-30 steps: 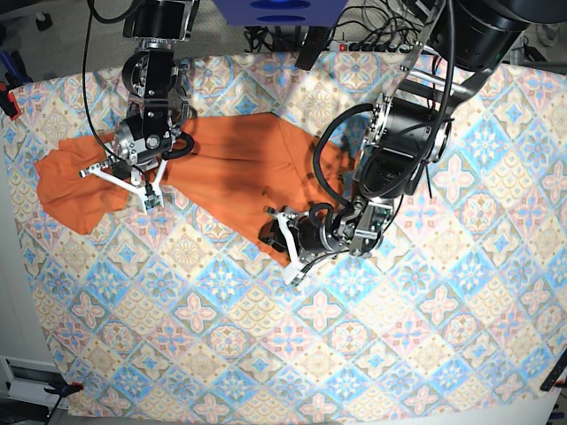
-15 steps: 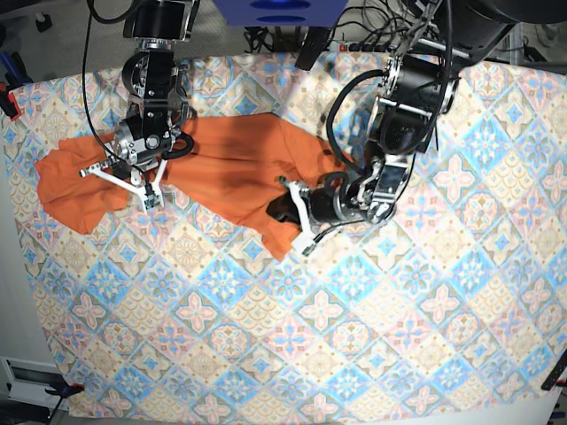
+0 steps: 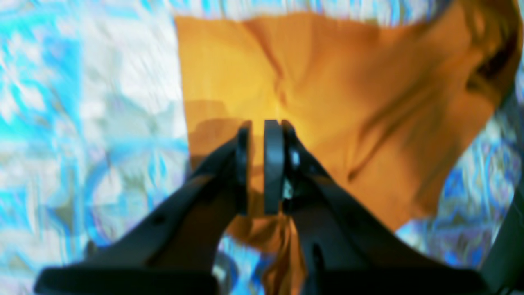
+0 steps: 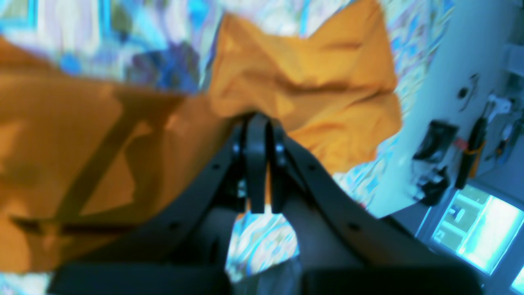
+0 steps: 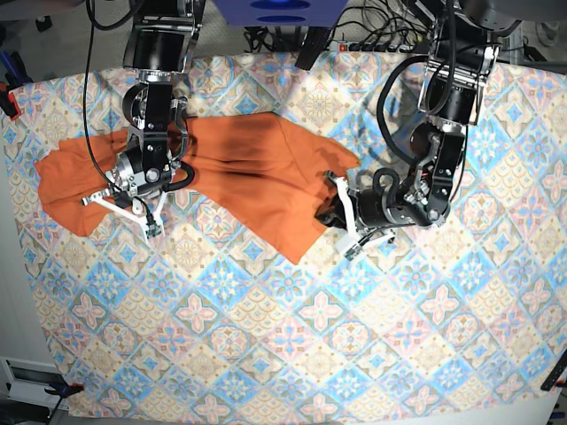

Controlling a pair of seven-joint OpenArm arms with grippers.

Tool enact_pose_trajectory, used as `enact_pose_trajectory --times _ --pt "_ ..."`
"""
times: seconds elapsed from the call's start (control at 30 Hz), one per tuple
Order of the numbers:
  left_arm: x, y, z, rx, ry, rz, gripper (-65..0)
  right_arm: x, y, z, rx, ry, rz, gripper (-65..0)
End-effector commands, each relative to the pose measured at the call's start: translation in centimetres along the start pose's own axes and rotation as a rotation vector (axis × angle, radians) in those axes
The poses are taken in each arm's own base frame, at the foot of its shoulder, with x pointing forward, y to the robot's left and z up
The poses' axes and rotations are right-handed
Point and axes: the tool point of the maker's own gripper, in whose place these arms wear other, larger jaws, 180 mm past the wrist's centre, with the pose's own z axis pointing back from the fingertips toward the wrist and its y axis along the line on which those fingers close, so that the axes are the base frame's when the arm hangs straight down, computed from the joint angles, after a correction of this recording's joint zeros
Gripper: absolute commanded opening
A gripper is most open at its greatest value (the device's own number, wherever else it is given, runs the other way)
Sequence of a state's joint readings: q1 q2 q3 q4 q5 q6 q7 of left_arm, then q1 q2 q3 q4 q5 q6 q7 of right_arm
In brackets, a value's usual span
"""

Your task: Fold the T-shirt properly

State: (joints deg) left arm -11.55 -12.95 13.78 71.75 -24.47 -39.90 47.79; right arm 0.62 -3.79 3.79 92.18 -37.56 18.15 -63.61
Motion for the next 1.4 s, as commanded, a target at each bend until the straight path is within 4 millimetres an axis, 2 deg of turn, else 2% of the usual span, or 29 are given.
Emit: enact_pose_trajectory --times 0.0,0.1,0.2,0.27,0.4,0.5,0.6,0.63,0.73,0.8,0.97,1.1,1.17,1.37 --pt "1.8 0.7 0.8 0.007 -0.051 -0.009 -60.4 1.2 -1.1 0.4 -0.030 -0.036 -0.011 -65.0" --pt "2.6 0.9 1.5 0.008 -0.078 -0.016 -60.0 1.4 -1.2 0.4 -0.032 -0.047 -0.011 -65.0" --pt "3.3 2.4 2.4 0.051 -0.111 0.005 -59.4 1.5 -1.2 0.4 -0.033 -0.048 -0.012 -64.9" --pt "4.7 2.7 2.5 0.057 -0.147 0.011 -55.9 1.6 -1.1 0.5 -0.032 -0.053 -0.008 -64.9" --pt "7.9 3.5 3.1 0.071 -0.197 -0.019 -38.1 1.6 -1.0 0.5 -0.030 -0.053 -0.007 -64.8" --pt "9.9 3.0 2.8 0.063 -0.232 -0.031 -24.3 1.6 -0.9 0.5 -0.026 -0.051 -0.006 -64.8" --pt "9.7 3.2 1.0 0.046 -0.193 0.005 -14.8 1.4 -0.8 0.5 -0.028 -0.047 -0.003 -64.8" --pt "9.8 3.2 0.2 0.037 -0.176 0.012 -14.3 1.4 -0.8 0.5 -0.027 -0.046 -0.003 -64.8" --pt "8.1 3.0 -2.8 -0.008 -0.068 0.059 -14.3 1.4 -0.8 0.5 -0.027 -0.046 -0.003 -64.8" --pt "7.6 2.8 -4.5 -0.038 -0.060 0.124 -14.3 1.3 -0.8 0.5 -0.027 -0.045 -0.003 -64.8" --pt "6.2 3.1 -5.7 -0.041 -0.086 0.189 -14.2 1.2 -0.8 0.4 -0.027 -0.042 -0.003 -64.8" --pt "5.1 -0.2 -8.1 -0.108 0.004 0.137 -14.3 1.1 -0.7 0.4 -0.026 -0.039 0.001 -64.8" --pt "4.5 -1.1 -8.8 -0.127 0.018 0.157 -14.3 1.1 -0.7 0.4 -0.026 -0.039 0.001 -64.8" --pt "2.2 -1.8 -9.7 -0.138 0.044 0.211 -14.5 1.1 -0.7 0.4 -0.027 -0.040 0.000 -64.8"
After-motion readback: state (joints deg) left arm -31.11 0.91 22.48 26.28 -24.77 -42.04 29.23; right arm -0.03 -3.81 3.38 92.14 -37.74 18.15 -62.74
